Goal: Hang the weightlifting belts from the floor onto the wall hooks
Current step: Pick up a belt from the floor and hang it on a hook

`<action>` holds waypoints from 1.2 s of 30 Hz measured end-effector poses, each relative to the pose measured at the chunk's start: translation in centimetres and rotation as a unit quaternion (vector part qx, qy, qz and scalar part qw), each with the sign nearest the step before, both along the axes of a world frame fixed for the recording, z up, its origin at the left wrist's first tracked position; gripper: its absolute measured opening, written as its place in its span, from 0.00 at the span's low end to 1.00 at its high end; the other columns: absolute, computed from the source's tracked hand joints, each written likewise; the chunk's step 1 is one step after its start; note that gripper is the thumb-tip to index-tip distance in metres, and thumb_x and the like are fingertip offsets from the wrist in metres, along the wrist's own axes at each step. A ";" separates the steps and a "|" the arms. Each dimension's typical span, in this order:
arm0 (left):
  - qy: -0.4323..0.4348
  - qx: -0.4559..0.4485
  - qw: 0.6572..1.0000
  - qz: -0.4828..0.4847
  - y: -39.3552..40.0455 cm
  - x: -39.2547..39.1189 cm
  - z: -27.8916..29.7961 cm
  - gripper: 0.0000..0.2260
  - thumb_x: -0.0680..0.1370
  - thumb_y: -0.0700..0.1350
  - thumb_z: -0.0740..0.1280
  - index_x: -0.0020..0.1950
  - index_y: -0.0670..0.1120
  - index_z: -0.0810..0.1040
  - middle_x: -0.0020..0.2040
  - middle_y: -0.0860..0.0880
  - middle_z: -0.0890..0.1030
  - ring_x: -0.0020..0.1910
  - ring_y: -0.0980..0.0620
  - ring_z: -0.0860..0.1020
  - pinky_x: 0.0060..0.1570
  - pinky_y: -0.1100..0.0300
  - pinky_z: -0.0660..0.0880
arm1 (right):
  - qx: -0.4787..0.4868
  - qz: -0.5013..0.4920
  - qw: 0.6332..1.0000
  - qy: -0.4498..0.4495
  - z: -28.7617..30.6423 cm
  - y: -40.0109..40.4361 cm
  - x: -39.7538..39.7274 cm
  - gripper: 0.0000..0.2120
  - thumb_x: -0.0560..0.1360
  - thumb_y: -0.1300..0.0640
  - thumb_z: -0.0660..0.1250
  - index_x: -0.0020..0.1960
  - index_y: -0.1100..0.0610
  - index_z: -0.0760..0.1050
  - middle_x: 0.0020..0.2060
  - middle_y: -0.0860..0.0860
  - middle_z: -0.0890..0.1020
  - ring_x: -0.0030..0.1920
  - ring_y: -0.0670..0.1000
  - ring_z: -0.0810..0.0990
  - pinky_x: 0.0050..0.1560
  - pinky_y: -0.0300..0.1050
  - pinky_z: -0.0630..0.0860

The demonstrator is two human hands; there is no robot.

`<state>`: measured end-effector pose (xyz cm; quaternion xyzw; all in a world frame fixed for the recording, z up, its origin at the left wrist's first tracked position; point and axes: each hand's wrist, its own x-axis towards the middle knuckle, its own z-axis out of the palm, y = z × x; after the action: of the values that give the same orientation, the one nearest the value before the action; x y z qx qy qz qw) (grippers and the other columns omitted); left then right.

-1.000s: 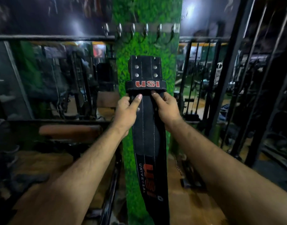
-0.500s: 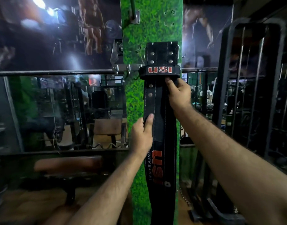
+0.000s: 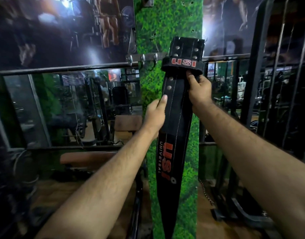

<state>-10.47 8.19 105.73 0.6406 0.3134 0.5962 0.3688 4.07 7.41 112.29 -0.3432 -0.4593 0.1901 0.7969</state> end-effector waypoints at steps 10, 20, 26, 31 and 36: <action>-0.025 0.065 0.979 0.192 -2.1 3.4 -6.6 0.23 0.83 0.61 0.58 0.33 0.50 0.62 0.29 0.53 0.63 0.30 0.50 0.63 0.34 0.50 0.64 | -0.005 -0.091 0.996 0.017 -0.1 1.0 1.2 0.08 0.78 0.55 0.71 0.44 0.60 0.80 0.34 0.48 0.80 0.35 0.44 0.75 0.39 0.40 0.75; 0.036 -0.112 0.985 0.128 -0.6 1.4 -9.5 0.27 0.84 0.61 0.56 0.57 0.39 0.82 0.51 0.38 0.85 0.55 0.40 0.82 0.53 0.53 0.76 | -0.086 0.018 0.981 0.172 -2.4 1.8 1.6 0.07 0.79 0.55 0.70 0.46 0.57 0.80 0.39 0.51 0.84 0.44 0.53 0.85 0.49 0.47 0.83; -0.031 -0.146 0.986 -0.072 0.1 1.3 0.6 0.20 0.79 0.57 0.67 0.61 0.45 0.83 0.58 0.45 0.86 0.57 0.45 0.84 0.65 0.44 0.78 | -0.107 0.085 0.990 0.041 -4.0 1.0 0.9 0.10 0.82 0.54 0.66 0.44 0.57 0.79 0.49 0.64 0.86 0.46 0.57 0.84 0.53 0.59 0.82; -0.061 -0.110 0.991 -0.051 1.0 2.2 3.0 0.11 0.76 0.49 0.76 0.52 0.43 0.84 0.45 0.44 0.87 0.41 0.50 0.87 0.45 0.54 0.83 | -0.110 0.054 0.990 -0.074 -4.5 1.1 0.5 0.19 0.80 0.47 0.63 0.47 0.64 0.79 0.47 0.64 0.85 0.46 0.57 0.84 0.54 0.63 0.82; -0.112 -0.087 0.989 -0.041 1.2 2.2 2.8 0.04 0.77 0.44 0.74 0.43 0.45 0.84 0.39 0.46 0.87 0.36 0.50 0.86 0.37 0.57 0.82 | -0.049 0.053 0.993 -0.095 -8.2 0.2 -0.6 0.13 0.79 0.51 0.70 0.54 0.61 0.81 0.50 0.56 0.87 0.50 0.53 0.86 0.52 0.52 0.84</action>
<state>-8.28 9.44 108.52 0.5478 0.2941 0.6189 0.4800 3.50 7.57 104.10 -0.3735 -0.5405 0.2212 0.7207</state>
